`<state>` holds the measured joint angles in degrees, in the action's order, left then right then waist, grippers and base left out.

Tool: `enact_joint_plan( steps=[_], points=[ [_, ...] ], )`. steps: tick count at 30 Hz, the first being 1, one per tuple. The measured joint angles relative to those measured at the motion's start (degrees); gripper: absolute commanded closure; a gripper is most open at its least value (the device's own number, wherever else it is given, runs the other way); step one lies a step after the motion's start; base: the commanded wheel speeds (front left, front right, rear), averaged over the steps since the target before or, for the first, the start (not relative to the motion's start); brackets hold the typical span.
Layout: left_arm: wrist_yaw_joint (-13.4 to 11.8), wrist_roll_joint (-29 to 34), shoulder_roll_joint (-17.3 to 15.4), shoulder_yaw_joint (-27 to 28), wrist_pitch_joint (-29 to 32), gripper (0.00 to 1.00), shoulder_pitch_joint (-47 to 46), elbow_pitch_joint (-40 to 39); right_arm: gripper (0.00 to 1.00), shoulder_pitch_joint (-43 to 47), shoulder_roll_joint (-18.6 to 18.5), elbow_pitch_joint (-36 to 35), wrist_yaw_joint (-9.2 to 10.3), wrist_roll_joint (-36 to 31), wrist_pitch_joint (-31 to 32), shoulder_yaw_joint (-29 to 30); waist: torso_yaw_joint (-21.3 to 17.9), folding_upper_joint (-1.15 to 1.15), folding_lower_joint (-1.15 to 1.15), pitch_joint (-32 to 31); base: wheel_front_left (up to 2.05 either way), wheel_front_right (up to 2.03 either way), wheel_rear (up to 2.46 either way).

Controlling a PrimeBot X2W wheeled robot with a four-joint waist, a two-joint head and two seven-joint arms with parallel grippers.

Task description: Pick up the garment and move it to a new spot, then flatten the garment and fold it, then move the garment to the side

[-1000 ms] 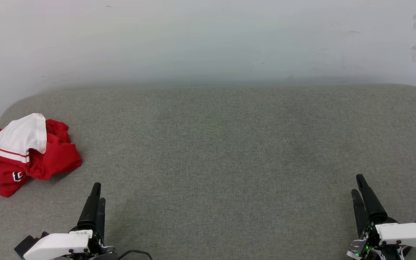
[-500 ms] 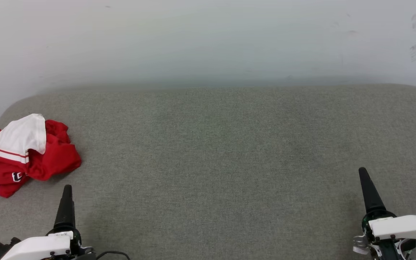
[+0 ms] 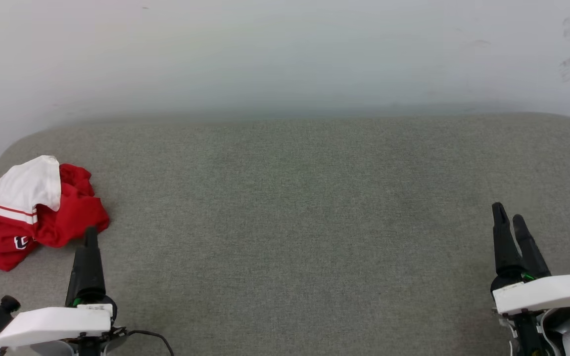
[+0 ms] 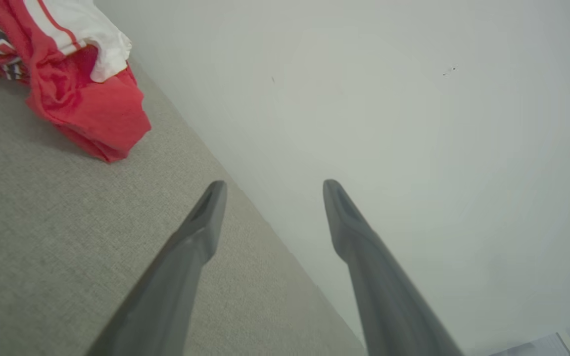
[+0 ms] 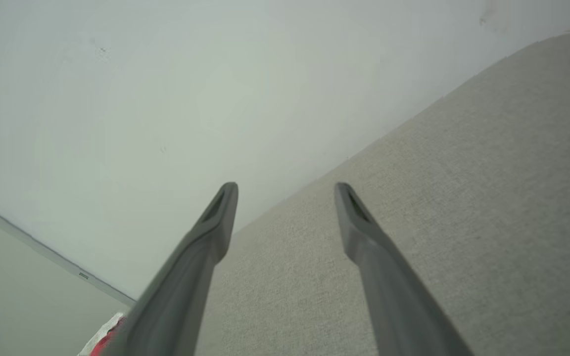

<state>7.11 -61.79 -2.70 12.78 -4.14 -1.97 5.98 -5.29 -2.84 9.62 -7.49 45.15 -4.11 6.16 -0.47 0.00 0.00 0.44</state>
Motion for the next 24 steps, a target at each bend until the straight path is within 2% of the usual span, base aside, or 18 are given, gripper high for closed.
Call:
enact_joint_plan(
  steps=[6,11,24],
  points=[
    [-1.6,8.6,0.0,-3.6,-1.1,0.0,1.2,-4.1,0.0,-0.3,0.0,-3.0,0.0,-8.7,-1.0,-1.2,0.0,0.0,0.0,0.2,0.0,0.0,0.0],
    [-1.9,16.3,0.0,-7.0,-1.9,0.0,1.9,-7.2,0.0,-0.3,0.0,-4.1,0.0,-15.4,-2.0,-2.5,-0.1,0.0,0.0,0.4,0.0,0.0,0.0],
    [-5.9,33.8,-0.3,-13.5,-4.0,0.0,3.2,-9.9,0.0,-0.3,0.0,-4.1,0.0,-28.4,-4.0,-4.2,-0.4,0.0,0.0,0.6,0.0,0.0,0.0]
  ],
)
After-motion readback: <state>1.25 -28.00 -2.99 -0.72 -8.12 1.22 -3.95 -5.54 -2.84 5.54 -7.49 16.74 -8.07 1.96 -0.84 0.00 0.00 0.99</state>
